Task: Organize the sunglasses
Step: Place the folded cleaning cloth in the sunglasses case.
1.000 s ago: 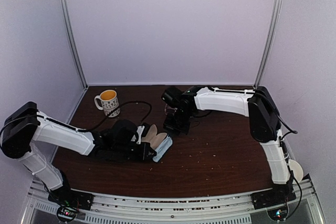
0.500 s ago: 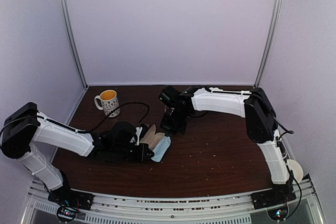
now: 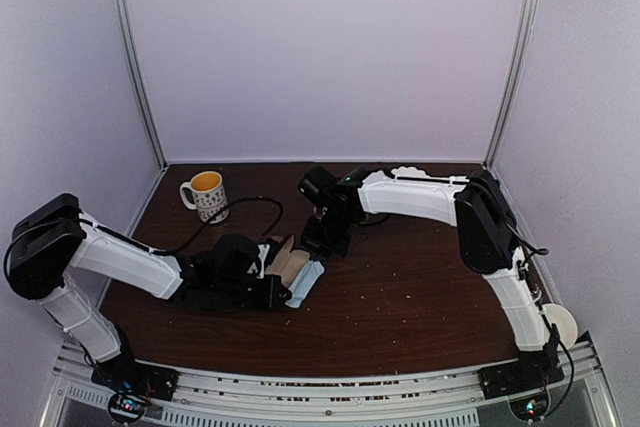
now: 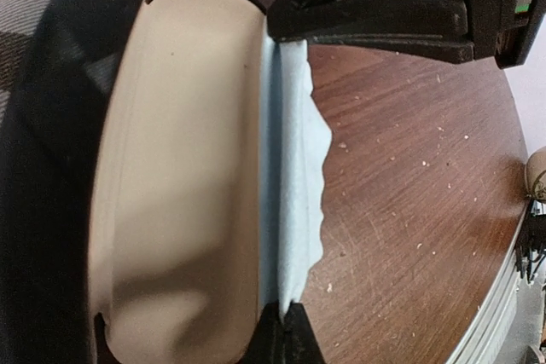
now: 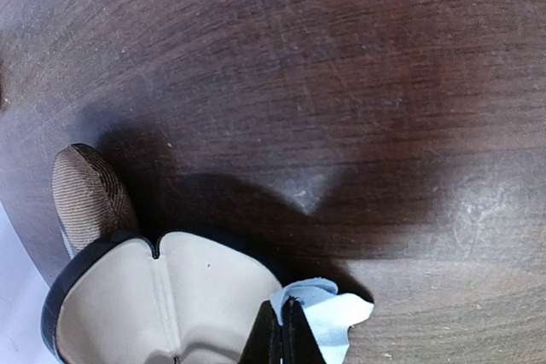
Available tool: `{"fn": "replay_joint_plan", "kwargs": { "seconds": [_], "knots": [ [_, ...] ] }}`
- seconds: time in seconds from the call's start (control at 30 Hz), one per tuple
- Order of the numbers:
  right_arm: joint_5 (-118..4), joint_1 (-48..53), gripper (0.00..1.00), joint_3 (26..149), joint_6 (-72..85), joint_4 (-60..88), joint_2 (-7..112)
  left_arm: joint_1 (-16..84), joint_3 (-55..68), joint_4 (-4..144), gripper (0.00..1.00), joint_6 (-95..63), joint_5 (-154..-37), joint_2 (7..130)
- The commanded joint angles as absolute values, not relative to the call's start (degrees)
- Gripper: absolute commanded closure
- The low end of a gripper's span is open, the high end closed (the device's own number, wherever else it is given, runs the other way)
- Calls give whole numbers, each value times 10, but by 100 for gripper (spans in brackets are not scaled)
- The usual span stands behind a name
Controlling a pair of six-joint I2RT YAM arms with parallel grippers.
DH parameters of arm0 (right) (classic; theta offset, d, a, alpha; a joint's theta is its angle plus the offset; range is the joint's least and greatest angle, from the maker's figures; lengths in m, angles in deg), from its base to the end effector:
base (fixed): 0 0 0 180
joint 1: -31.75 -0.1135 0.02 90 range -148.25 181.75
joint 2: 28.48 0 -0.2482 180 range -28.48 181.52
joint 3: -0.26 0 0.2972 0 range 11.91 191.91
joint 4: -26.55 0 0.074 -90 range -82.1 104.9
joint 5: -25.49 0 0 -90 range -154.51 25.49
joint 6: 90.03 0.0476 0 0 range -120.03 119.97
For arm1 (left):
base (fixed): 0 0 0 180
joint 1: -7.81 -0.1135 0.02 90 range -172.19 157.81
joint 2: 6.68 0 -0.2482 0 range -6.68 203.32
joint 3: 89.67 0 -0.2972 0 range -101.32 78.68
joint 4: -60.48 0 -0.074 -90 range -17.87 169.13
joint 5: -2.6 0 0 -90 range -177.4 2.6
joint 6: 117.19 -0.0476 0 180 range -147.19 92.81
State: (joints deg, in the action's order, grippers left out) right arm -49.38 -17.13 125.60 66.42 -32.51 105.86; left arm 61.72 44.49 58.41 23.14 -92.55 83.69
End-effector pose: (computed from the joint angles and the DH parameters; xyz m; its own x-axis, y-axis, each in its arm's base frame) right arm 0.3404 0.4088 0.1333 -0.9692 0.2354 0.0727 0.2430 0.8649 0.4392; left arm 0.1868 -0.2636 0.0713 -0.9034 -0.0622 -0.4243 0.2326 0.7603 -0.6066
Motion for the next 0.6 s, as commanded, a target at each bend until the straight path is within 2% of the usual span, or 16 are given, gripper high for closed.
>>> {"fn": "replay_joint_plan", "kwargs": {
  "seconds": [0.0,0.57],
  "knots": [
    [-512,-167,100,1279,669,-306,1078,612,456,585,100,234,-929,848],
    [-537,-171,100,1262,658,-295,1038,612,455,637,100,221,-896,789]
  ]
}}
